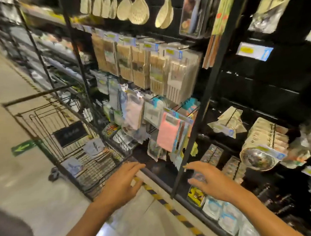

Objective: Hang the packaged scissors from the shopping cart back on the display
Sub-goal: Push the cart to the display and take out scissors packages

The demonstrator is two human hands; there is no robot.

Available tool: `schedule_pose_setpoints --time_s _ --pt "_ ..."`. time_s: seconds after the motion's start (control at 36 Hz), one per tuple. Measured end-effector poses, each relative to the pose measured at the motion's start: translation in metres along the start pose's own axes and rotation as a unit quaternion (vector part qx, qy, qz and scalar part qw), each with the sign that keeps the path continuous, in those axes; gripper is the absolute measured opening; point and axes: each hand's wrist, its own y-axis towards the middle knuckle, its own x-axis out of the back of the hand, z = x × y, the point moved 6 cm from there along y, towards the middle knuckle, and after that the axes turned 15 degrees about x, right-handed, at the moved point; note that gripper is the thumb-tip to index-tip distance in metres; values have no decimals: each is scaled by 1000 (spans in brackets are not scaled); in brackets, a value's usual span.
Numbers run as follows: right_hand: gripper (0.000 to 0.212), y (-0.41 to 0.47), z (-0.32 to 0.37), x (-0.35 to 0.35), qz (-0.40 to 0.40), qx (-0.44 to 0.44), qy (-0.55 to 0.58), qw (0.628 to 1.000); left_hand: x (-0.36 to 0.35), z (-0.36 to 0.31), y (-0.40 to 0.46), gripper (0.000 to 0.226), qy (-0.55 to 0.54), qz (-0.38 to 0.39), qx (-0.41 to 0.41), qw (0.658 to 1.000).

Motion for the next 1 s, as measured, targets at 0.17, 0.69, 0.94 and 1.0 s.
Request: schedule_pose_setpoints --time_s 0.17,0.69,0.94,1.0 --pt "49 48 32 -56 70 22 18 997 -7 71 -49 39 -46 -3 91 995" --pt "46 267 50 -135 169 170 76 968 -4 219 -24 47 -34 11 337 941" --pt "50 375 41 -142 202 206 114 951 21 255 24 45 -16 -18 406 914" --pt "50 395 41 -146 214 210 104 948 22 261 33 46 -18 -19 413 910"
